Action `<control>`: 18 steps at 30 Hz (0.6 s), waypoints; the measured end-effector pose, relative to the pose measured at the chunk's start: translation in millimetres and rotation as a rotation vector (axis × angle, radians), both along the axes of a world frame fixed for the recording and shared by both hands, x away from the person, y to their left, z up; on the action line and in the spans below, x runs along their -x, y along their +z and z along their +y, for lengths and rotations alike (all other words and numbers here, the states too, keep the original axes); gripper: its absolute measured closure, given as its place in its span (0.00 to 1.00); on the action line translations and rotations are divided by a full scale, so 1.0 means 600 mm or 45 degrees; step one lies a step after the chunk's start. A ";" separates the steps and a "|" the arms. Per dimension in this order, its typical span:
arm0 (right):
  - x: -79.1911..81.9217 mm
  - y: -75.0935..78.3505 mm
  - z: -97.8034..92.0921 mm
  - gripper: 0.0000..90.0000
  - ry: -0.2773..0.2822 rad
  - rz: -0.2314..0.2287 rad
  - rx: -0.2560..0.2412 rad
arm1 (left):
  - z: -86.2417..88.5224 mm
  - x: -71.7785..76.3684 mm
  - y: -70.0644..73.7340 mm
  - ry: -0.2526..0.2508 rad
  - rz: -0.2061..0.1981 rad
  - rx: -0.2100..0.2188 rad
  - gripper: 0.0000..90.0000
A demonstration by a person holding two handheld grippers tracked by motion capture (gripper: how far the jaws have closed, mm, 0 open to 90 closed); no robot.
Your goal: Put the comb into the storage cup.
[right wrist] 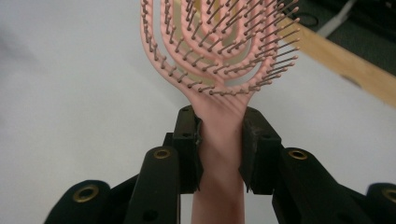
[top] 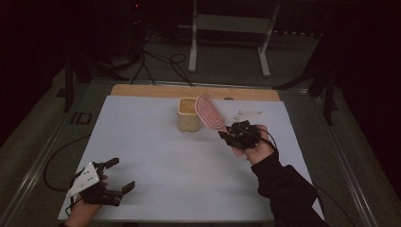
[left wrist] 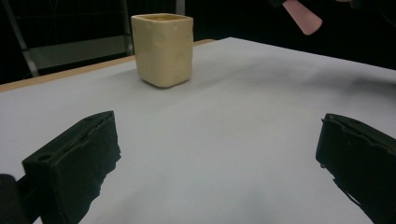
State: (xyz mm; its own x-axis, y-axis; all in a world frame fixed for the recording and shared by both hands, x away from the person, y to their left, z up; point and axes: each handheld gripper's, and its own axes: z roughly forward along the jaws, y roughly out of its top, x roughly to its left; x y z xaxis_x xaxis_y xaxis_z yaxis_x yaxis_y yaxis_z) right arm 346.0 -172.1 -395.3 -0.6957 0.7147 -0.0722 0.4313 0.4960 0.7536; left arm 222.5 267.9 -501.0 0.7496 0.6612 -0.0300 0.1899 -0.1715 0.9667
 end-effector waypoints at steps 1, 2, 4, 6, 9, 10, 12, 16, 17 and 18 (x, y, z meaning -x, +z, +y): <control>-0.002 0.003 0.003 0.78 0.004 -0.002 -0.003 | 0.000 0.000 0.000 0.000 0.001 0.002 0.00; -0.004 0.005 0.006 0.79 0.008 -0.014 -0.011 | 0.000 0.000 0.000 0.000 0.003 0.004 0.00; -0.008 0.010 0.012 0.78 0.018 -0.020 -0.020 | 0.000 0.000 0.000 0.000 0.003 0.003 0.00; -0.012 0.014 0.019 0.78 0.029 -0.039 -0.036 | 0.000 0.000 0.000 0.000 0.003 0.008 0.00; -0.016 0.018 0.028 0.78 0.045 -0.056 -0.058 | 0.001 0.000 0.001 0.001 0.003 0.013 0.00; -0.018 0.020 0.032 0.79 0.049 -0.066 -0.056 | 0.002 0.000 0.001 0.000 0.003 0.013 0.00; -0.021 0.023 0.040 0.78 0.054 -0.078 -0.075 | 0.002 0.000 0.001 -0.001 0.004 0.014 0.00; -0.027 0.030 0.054 0.78 0.073 -0.109 -0.107 | 0.001 0.000 0.001 -0.002 0.004 0.013 0.00; -0.029 0.033 0.058 0.78 0.074 -0.114 -0.114 | 0.002 0.000 0.001 -0.004 0.004 0.015 0.00; -0.031 0.036 0.063 0.78 0.071 -0.125 -0.118 | 0.002 0.000 0.001 -0.003 0.005 0.017 0.00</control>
State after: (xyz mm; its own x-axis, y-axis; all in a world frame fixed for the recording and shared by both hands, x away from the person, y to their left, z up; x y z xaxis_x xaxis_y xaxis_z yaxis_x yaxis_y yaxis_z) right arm 364.8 -134.2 -373.8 -0.7276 0.6817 -0.0774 0.3267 0.4435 0.8346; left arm 222.7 269.2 -500.6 0.7512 0.6588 -0.0416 0.1930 -0.1590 0.9682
